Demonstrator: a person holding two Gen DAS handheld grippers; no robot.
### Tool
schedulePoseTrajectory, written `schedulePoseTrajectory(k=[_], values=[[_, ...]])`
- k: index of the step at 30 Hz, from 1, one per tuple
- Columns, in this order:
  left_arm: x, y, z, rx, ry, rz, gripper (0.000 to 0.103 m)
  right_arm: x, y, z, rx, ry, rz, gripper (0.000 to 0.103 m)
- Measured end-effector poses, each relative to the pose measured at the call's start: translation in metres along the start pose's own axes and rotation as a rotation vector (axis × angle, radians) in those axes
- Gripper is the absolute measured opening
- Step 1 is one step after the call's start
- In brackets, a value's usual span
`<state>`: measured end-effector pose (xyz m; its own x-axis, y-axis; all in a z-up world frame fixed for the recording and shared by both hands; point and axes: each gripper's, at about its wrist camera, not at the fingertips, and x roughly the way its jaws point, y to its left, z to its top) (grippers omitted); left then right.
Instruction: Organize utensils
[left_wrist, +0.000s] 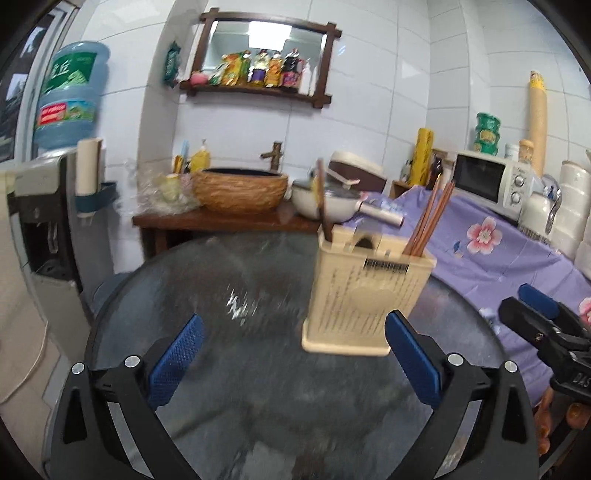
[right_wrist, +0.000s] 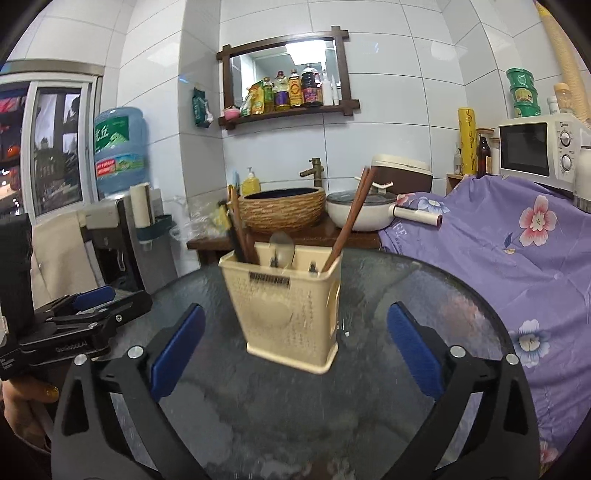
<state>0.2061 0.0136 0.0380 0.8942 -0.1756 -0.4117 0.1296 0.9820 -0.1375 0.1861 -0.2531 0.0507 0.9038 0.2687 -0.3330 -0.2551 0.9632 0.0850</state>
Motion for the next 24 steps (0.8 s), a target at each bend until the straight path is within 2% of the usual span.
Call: schedulePoseTrajectory(k=[5, 10, 13, 17, 24], values=[[-0.022, 0.005, -0.04, 0.005, 0.037, 0.057, 0.096, -0.021, 0.016, -0.052, -0.013, 0.07, -0.002, 0.097], [-0.056, 0.004, -0.066, 0.004, -0.012, 0.1, 0.097, -0.055, 0.03, -0.081, -0.062, 0.036, -0.019, 0.097], [-0.076, 0.005, -0.078, -0.018, -0.031, 0.076, 0.097, -0.079, 0.032, -0.091, -0.044, 0.016, 0.008, 0.097], [-0.096, 0.003, -0.085, -0.022, -0.045, 0.091, 0.097, -0.108, 0.031, -0.097, 0.005, -0.017, 0.054, 0.097], [-0.126, -0.012, -0.087, 0.012, -0.087, 0.076, 0.097, -0.135, 0.034, -0.098, 0.0, -0.041, 0.042, 0.097]])
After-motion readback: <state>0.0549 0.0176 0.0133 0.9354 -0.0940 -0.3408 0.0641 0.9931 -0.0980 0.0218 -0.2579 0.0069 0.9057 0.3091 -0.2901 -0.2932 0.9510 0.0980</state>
